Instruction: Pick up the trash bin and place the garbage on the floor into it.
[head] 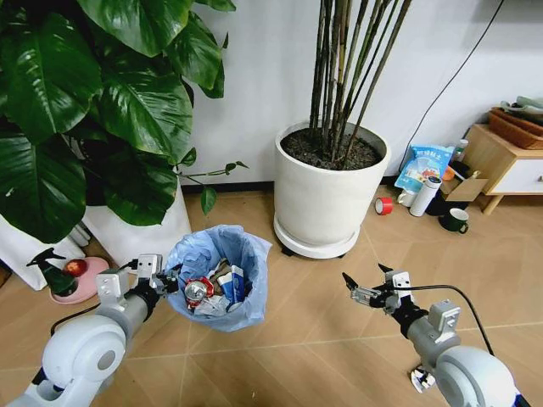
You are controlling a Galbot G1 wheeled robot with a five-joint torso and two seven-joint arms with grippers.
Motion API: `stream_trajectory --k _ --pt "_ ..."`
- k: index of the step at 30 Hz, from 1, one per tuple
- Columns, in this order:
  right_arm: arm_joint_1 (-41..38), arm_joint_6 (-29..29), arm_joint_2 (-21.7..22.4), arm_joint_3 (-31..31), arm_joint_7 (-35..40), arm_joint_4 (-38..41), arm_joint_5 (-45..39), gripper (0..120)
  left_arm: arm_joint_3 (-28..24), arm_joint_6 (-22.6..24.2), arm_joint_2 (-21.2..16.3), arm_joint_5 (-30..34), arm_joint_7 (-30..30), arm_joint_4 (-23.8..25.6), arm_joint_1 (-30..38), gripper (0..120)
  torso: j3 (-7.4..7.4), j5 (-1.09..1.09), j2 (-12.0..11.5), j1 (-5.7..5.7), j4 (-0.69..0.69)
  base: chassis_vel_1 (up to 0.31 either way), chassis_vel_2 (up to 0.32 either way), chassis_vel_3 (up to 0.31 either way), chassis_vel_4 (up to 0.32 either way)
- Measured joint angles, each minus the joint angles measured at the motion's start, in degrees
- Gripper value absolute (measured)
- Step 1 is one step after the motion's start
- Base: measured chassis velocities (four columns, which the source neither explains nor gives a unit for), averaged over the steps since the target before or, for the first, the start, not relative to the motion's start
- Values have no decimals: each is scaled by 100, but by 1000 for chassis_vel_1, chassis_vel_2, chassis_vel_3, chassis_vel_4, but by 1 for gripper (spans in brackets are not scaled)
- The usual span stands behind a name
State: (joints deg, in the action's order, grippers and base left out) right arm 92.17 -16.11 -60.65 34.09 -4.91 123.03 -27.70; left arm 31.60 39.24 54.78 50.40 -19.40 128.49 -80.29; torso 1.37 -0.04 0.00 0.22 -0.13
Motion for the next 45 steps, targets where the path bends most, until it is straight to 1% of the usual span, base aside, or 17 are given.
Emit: stream_trajectory --k 16,19,21,29,30,33,35,38,45 --pt "-9 41 -35 -34 -31 -39 30 100 41 -9 -15 3 -1 68 -58 0 0 0 0 0 0 -93 -121 89 135" --pt "-8 46 -41 -35 -38 -40 33 100 41 -10 -13 3 -3 71 -60 0 0 -2 0 0 1 -87 -130 86 131" --pt "-5 54 -50 -37 -40 -42 37 100 42 -10 -10 3 -4 73 -63 0 0 1 0 0 0 -80 -126 83 118" --pt "24 68 -66 -39 -59 -43 54 100 46 -12 -2 4 -10 82 -69 0 0 -1 0 0 0 -80 -138 74 133" --pt "30 73 -66 -39 -60 -43 58 100 46 -12 6 3 -11 88 -71 0 0 1 0 0 0 -83 -133 83 117" --pt "42 87 -75 -39 -64 -43 68 100 43 -12 24 -9 -11 88 -85 0 0 -2 0 0 0 -98 -136 94 129" --pt "57 98 -85 -41 -75 -43 82 100 42 -12 30 -21 -11 88 -96 0 0 2 0 0 0 -90 -136 73 130" --pt "67 107 -88 -41 -84 -43 89 100 42 -13 31 -24 -11 89 -97 0 0 -1 0 0 0 -84 -151 90 132" --pt "133 137 -108 -16 -137 -28 122 100 42 -16 33 -27 -12 109 -98 0 0 1 0 0 0 -86 -135 81 132"
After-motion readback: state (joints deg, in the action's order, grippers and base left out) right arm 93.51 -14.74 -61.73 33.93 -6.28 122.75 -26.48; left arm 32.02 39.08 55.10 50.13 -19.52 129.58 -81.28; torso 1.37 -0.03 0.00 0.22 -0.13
